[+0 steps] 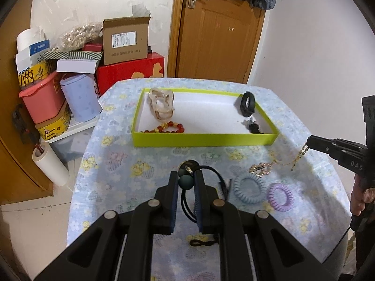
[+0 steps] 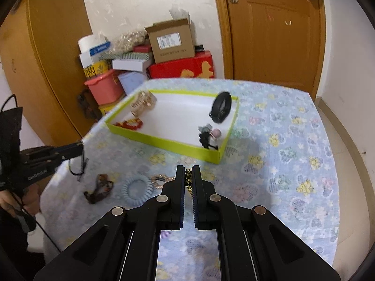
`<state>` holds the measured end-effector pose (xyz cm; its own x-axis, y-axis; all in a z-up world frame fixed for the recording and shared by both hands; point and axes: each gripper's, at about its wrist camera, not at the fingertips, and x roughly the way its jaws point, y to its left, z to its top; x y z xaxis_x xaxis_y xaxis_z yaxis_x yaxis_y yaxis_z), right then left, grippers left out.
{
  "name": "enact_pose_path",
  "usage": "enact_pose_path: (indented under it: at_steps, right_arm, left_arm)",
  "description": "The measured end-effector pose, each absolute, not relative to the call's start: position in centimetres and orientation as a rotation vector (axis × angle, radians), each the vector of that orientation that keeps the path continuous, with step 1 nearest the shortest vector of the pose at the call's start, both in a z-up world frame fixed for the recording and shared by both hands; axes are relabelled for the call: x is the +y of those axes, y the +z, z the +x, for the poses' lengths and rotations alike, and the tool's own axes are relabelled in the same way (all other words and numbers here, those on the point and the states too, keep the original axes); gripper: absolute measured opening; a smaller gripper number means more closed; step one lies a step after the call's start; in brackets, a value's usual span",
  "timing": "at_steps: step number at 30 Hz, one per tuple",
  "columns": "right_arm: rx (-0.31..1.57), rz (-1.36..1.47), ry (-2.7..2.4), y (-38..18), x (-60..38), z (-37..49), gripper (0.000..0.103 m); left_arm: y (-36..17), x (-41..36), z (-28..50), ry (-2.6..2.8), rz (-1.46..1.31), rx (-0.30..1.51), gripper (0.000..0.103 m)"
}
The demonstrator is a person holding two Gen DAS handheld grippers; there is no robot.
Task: Organize jewelry
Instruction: 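Lift the hair tie and gold chain and carry both over the green tray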
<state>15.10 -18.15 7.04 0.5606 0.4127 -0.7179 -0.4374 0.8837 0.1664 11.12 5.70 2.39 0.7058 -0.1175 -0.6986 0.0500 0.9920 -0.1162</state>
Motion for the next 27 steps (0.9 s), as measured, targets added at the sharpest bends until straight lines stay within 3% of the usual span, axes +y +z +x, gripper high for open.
enact_pose_path:
  at_steps: [27]
  right_arm:
    - [0.718, -0.075, 0.581, 13.5, -16.0, 15.3, 0.005]
  left_arm:
    - [8.0, 3.3, 13.2, -0.166, -0.036, 0.703, 0.014]
